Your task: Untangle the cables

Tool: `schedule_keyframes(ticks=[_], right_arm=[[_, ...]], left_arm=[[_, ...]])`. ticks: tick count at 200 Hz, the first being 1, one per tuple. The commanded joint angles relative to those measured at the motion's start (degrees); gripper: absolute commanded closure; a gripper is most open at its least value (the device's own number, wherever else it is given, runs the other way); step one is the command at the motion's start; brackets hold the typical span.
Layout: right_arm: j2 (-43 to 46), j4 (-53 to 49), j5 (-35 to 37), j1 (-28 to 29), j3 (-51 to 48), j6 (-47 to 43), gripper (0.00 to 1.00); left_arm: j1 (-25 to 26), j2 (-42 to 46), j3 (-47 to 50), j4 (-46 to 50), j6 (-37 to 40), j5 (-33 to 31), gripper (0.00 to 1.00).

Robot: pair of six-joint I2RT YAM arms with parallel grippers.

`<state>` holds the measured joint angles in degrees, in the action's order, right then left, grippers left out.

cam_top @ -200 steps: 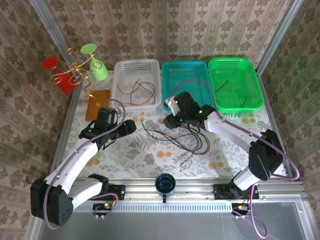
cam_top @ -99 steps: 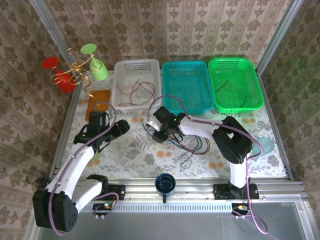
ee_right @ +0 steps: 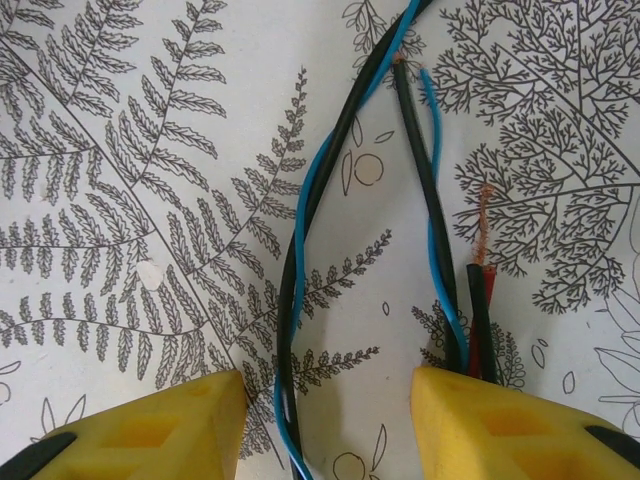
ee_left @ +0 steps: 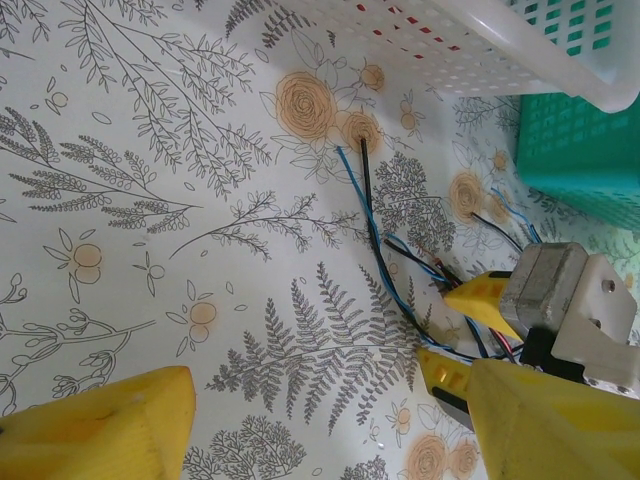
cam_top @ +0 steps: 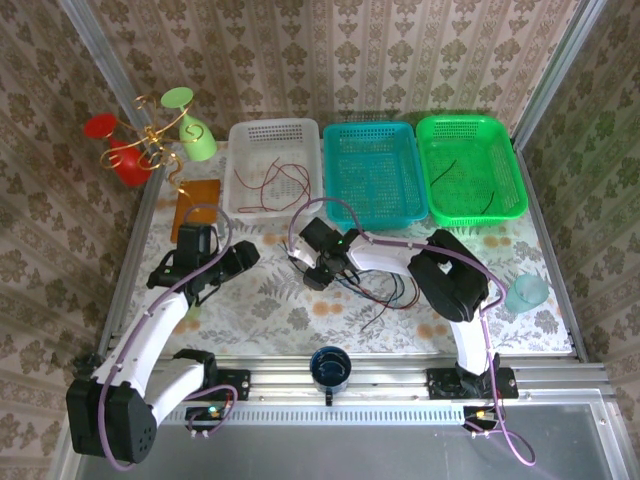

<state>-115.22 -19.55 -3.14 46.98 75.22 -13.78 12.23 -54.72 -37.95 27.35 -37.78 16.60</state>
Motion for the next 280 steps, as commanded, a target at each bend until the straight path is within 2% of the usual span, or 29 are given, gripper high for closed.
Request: schedule_keyframes(ticks=[1, 27, 79, 105, 202, 280], right_arm=[[-1.71, -1.0, 1.94, 0.68, -0.4, -0.99, 0.51], [-2.3, 0.68, 2.28, 0.98, -1.86, -0.81, 0.56], [-0.22, 3.3, -0.23, 1.06, -4.53, -2.12, 0.91], [4.32, 8.32, -0.87, 1.05, -8.5, -2.32, 1.0], [22.54, 20.52, -2.05, 0.23, -19.5, -0.38, 1.0], [35.06, 22.18, -7.32, -9.09, -18.05, 1.56, 1.0]], left_arm=[[-0.45, -0.22, 0.38, -0.45, -0.68, 0.89, 0.27], [-0.46, -0.2, 0.35, -0.18, -0.37, 0.8, 0.27], [-0.56, 0.24, -1.2, 0.99, -0.18, 0.95, 0.27], [-0.58, 0.49, -3.51, 1.96, -0.02, 1.06, 0.27], [1.26, -1.8, -15.96, 1.32, -0.34, 5.06, 0.29], [4.92, -13.01, -35.9, -2.12, 1.0, 11.23, 0.29]])
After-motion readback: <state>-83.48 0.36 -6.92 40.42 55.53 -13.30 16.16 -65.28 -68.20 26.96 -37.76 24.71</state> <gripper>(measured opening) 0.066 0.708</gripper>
